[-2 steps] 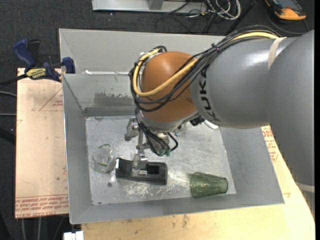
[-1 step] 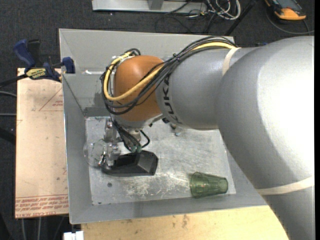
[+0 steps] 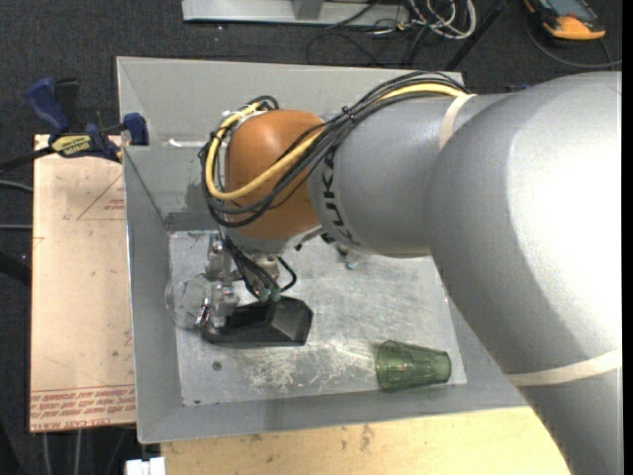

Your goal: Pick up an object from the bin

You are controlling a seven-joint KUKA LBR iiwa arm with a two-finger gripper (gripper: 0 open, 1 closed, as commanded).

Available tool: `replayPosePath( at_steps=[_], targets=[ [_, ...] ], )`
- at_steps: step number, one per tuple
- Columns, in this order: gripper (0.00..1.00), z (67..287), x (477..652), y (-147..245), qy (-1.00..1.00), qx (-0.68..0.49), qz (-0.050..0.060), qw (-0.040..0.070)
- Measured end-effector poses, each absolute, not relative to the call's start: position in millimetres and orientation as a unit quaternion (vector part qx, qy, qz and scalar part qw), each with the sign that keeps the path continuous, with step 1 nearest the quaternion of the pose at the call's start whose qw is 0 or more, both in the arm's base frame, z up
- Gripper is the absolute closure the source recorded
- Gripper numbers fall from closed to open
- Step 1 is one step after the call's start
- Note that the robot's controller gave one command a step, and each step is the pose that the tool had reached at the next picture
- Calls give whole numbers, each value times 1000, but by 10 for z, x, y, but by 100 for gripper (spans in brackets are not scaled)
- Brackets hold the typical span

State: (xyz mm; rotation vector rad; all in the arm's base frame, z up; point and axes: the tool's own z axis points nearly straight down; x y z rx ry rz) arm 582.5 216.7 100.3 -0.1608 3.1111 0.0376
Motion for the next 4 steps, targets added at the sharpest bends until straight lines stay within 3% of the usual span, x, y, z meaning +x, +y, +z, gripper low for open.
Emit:
replayPosePath(
  at_steps=[1, 3, 4],
  targets=[
    [100, 913, 5755, 2051, 999, -53, 5, 11],
    [100, 921, 5736, 2041, 998, -54, 4, 10],
    [100, 1305, 5707, 2022, 998, -61, 1, 3]
  ],
)
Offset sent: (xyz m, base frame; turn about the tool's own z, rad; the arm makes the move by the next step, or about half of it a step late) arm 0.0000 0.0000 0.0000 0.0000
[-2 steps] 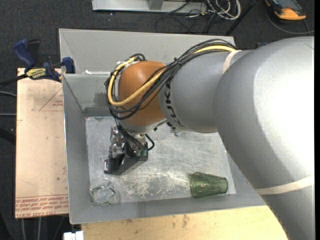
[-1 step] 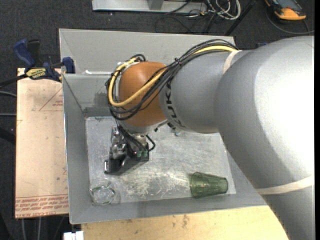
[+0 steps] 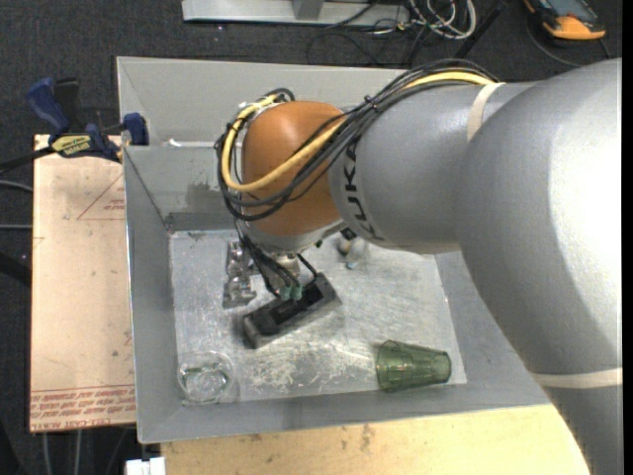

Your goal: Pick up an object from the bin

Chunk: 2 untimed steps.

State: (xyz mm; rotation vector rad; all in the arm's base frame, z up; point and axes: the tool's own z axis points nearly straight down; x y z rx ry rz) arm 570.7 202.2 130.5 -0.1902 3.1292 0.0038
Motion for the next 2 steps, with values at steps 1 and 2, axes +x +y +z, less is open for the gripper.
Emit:
replayPosePath(
  at_steps=[1, 2],
  targets=[
    [0, 1268, 5246, 1360, 997, -73, 1, 1],
    [0, 1266, 5242, 1362, 997, -73, 1, 1]
  ],
)
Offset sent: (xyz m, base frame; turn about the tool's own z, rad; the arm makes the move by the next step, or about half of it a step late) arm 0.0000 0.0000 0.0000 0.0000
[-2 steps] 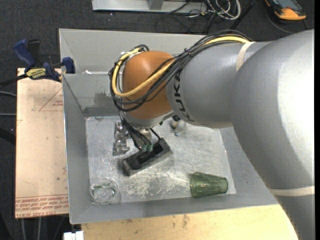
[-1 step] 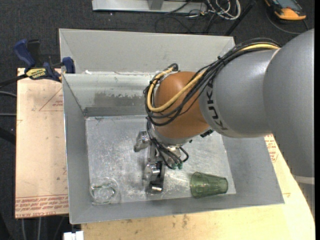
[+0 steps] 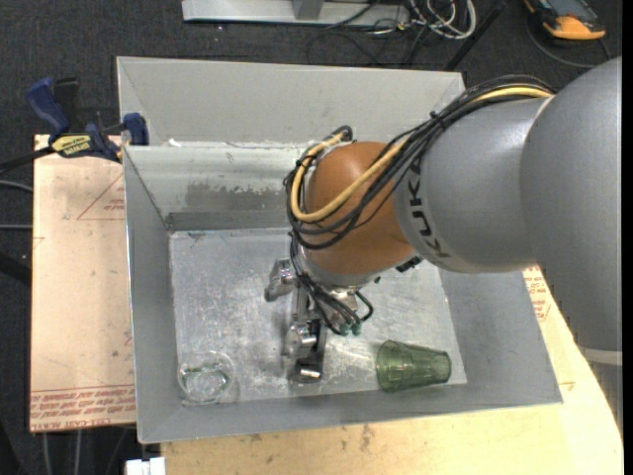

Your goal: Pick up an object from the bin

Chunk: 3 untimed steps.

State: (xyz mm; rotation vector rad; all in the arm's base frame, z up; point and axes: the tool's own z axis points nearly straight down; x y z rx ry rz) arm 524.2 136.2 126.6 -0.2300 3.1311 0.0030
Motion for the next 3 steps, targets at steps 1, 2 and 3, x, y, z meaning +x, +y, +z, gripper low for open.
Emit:
replayPosePath(
  at_steps=[1, 2, 3],
  targets=[
    [0, 1424, 5369, 1194, 994, -113, 2, -3],
    [0, 1523, 5454, 1054, 991, -135, 2, 1],
    [0, 1553, 5389, 798, 976, -216, -1, -1]
  ],
)
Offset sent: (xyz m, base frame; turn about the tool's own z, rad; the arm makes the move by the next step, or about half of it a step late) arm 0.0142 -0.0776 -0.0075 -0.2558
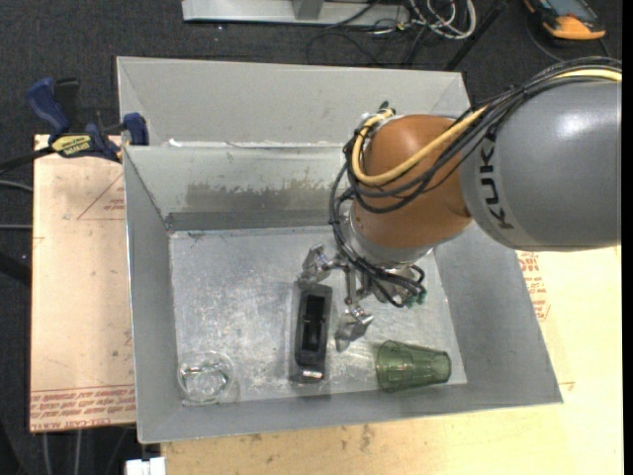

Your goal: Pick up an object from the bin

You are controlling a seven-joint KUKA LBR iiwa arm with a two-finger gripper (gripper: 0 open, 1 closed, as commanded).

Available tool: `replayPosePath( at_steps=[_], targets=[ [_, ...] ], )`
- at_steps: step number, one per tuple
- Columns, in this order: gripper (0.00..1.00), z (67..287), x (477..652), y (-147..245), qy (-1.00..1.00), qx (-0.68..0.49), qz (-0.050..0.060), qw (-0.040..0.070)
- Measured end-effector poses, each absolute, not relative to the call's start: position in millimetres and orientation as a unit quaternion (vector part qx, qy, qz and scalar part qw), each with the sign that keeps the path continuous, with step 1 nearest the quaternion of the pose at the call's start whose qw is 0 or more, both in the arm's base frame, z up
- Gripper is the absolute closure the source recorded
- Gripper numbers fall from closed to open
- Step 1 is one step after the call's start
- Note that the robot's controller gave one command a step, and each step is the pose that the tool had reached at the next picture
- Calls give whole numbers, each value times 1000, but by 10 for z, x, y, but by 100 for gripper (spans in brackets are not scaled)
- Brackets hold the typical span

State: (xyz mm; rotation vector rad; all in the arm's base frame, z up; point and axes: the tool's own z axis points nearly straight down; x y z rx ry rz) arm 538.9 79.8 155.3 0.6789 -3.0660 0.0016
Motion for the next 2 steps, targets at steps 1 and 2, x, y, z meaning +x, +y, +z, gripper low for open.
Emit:
replayPosePath(
  at_steps=[1, 2],
  targets=[
    [0, 1174, 5152, 954, -968, 249, 0, -3],
    [0, 923, 5221, 936, -983, 181, 1, 4]
  ],
)
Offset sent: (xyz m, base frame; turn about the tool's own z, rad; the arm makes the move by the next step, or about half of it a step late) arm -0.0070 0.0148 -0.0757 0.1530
